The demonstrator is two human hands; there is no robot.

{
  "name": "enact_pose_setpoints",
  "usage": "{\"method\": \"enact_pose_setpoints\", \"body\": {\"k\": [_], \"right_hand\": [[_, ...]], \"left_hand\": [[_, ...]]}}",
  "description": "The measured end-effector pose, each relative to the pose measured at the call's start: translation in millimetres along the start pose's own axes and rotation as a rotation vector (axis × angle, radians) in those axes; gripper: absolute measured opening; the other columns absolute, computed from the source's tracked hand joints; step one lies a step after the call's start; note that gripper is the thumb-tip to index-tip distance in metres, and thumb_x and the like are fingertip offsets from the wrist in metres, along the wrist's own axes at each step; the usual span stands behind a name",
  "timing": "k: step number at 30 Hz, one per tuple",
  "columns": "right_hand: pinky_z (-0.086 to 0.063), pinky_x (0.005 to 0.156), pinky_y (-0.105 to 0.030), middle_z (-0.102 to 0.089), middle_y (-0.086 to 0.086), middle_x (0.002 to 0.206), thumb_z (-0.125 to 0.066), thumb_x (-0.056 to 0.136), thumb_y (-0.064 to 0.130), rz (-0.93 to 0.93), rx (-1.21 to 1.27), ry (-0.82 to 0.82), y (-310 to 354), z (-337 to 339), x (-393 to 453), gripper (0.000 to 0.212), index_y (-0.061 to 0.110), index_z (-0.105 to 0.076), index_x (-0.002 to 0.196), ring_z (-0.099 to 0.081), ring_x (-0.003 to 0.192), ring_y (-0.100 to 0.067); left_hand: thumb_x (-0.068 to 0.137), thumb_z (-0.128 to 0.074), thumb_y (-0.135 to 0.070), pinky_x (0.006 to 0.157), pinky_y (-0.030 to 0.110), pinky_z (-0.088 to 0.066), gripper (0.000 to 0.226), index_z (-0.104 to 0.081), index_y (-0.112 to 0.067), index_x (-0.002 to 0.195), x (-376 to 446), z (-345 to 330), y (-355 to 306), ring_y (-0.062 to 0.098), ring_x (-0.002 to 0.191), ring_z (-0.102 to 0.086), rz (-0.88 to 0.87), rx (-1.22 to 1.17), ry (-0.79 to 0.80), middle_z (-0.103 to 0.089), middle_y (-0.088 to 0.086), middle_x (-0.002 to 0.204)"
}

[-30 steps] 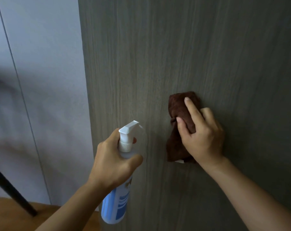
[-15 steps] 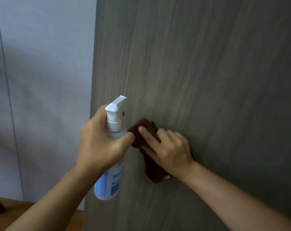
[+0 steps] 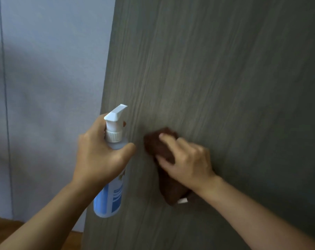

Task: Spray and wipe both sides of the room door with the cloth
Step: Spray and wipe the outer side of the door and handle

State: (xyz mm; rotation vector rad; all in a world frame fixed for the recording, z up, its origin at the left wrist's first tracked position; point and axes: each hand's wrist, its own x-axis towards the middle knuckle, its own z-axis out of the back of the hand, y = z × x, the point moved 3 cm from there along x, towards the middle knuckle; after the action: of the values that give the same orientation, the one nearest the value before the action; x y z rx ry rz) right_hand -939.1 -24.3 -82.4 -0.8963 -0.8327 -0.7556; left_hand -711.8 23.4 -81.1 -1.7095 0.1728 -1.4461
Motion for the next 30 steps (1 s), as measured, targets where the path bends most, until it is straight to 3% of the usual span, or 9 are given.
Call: {"method": "enact_pose_setpoints", "body": {"k": [2, 5, 10, 16, 18, 23, 27, 30], "right_hand": [[-0.060, 0.063, -0.042, -0.075, -0.002, 0.099, -0.069, 0.086, 0.052, -0.208, 0.078, -0.088, -15, 17, 25, 0.049, 0.029, -0.063, 0.129, -0.075, 0.081, -0.031], [-0.060, 0.065, -0.039, -0.077, -0.001, 0.102, -0.076, 0.082, 0.050, -0.380, 0.137, -0.155, -7, 20, 28, 0.050, 0.025, -0.064, 0.125, -0.075, 0.082, -0.031], [-0.058, 0.057, -0.035, -0.076, 0.006, 0.089, -0.073, 0.079, 0.056, -0.223, 0.216, 0.203, 37, -4, -17, 0.057, 0.035, -0.054, 0.128, -0.074, 0.074, -0.022], [-0.057, 0.062, -0.038, -0.076, 0.005, 0.088, -0.075, 0.079, 0.055, -0.515, 0.162, -0.166, -17, 25, 21, 0.046, 0.032, -0.063, 0.117, -0.073, 0.076, -0.030], [-0.058, 0.061, -0.038, -0.077, 0.003, 0.090, -0.076, 0.079, 0.053, -0.559, 0.166, -0.166, -9, 20, 13, 0.049, 0.030, -0.064, 0.121, -0.073, 0.076, -0.031], [-0.059, 0.058, -0.035, -0.077, 0.009, 0.093, -0.078, 0.076, 0.051, -0.340, 0.212, 0.048, 21, 6, -19, 0.053, 0.034, -0.061, 0.123, -0.074, 0.076, -0.022], [-0.060, 0.065, -0.040, -0.077, 0.007, 0.093, -0.074, 0.079, 0.054, -0.514, 0.190, -0.166, -33, 34, 5, 0.044, 0.033, -0.064, 0.117, -0.075, 0.081, -0.027], [-0.059, 0.066, -0.042, -0.076, 0.005, 0.093, -0.073, 0.079, 0.053, -0.593, 0.172, -0.203, -51, 42, 10, 0.048, 0.032, -0.062, 0.121, -0.074, 0.080, -0.029]], "left_hand": [[0.069, -0.078, -0.022, 0.060, 0.035, -0.055, 0.040, -0.066, -0.017, 0.106, -1, -1, 0, 0.015, 0.077, -0.064, -0.004, 0.000, 0.010, -0.069, -0.001, 0.086], [0.069, -0.078, -0.021, 0.059, 0.034, -0.054, 0.040, -0.066, -0.017, 0.107, -1, -4, -1, 0.016, 0.078, -0.065, -0.001, -0.012, 0.019, -0.069, 0.000, 0.086], [0.066, -0.074, -0.025, 0.060, 0.030, -0.054, 0.045, -0.067, -0.020, 0.109, 2, -7, -4, 0.013, 0.080, -0.065, 0.020, -0.044, 0.007, -0.070, -0.006, 0.087], [0.066, -0.074, -0.027, 0.060, 0.038, -0.055, 0.043, -0.066, -0.015, 0.106, 1, -7, -6, 0.015, 0.076, -0.065, 0.012, -0.022, 0.018, -0.070, -0.001, 0.086], [0.066, -0.074, -0.026, 0.062, 0.041, -0.056, 0.042, -0.066, -0.015, 0.106, 0, -7, -6, 0.017, 0.075, -0.065, 0.017, -0.021, 0.024, -0.070, 0.001, 0.087], [0.068, -0.077, -0.025, 0.062, 0.048, -0.059, 0.043, -0.066, -0.023, 0.109, -4, -11, -3, 0.015, 0.075, -0.066, 0.039, -0.016, 0.005, -0.071, -0.004, 0.087], [0.072, -0.086, -0.009, 0.061, 0.040, -0.057, 0.044, -0.068, -0.024, 0.110, -6, -19, 2, 0.011, 0.077, -0.067, 0.054, -0.017, 0.031, -0.071, -0.010, 0.086], [0.067, -0.080, -0.024, 0.060, 0.031, -0.053, 0.047, -0.068, -0.024, 0.112, -5, -24, -4, 0.008, 0.080, -0.067, 0.016, -0.026, 0.043, -0.070, -0.013, 0.087]]}}
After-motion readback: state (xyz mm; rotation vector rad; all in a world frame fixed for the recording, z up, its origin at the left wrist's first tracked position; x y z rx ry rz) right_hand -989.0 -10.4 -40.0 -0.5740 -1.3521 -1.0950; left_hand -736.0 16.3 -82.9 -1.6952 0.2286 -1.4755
